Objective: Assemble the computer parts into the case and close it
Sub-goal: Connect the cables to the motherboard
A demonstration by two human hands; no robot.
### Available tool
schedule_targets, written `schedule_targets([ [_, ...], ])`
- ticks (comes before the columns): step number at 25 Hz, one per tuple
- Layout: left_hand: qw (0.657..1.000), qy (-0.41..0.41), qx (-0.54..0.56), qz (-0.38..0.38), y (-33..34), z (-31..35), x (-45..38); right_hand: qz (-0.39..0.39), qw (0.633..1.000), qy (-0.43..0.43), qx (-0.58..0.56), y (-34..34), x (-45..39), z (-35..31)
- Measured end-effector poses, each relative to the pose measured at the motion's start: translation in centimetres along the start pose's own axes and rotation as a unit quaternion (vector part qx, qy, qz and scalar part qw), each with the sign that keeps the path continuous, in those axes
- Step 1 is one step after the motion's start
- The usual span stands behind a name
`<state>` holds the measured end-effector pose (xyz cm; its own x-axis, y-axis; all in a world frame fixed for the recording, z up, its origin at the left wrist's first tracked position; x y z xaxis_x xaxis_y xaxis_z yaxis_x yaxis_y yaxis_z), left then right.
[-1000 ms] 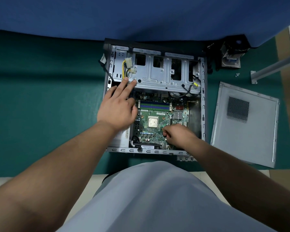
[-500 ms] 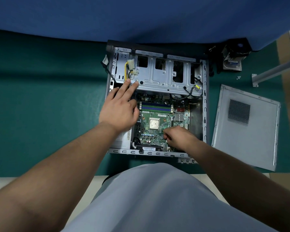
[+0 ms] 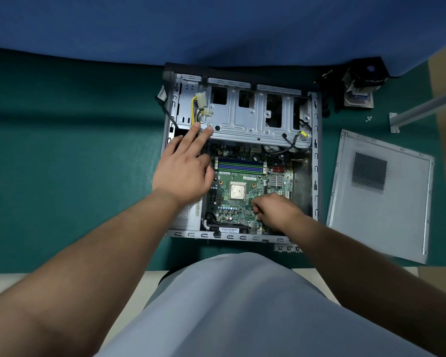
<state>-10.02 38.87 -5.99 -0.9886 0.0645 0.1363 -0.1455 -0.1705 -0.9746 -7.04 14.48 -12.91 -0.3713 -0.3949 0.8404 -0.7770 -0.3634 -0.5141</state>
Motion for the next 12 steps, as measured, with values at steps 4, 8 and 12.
schedule_targets([
  [4, 1.000, -0.002, -0.001, -0.003, 0.25, -0.04, 0.04, -0.006, 1.000, -0.004, -0.010, 0.01, 0.16, -0.06],
  [8, 1.000, -0.004, -0.002, -0.001, 0.47, -0.09, -0.09, -0.009, 1.000, -0.004, 0.006, -0.05, 0.26, -0.23],
  [12, 1.000, -0.005, 0.004, -0.007, 0.48, -0.03, 0.03, -0.009, 0.999, 0.000, 0.041, -0.22, 0.92, -0.89],
])
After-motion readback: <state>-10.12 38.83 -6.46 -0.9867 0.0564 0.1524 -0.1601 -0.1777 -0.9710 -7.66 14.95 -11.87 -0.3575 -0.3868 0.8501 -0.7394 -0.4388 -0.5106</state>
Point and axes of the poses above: each hand's wrist, its own x-axis away from the middle knuckle, its own y-axis out of the palm, z = x × y, the point moved 4 cm from there along -x, towards the middle knuckle, and after that the axes turned 11 degrees about -z, right-handed, at the moved point
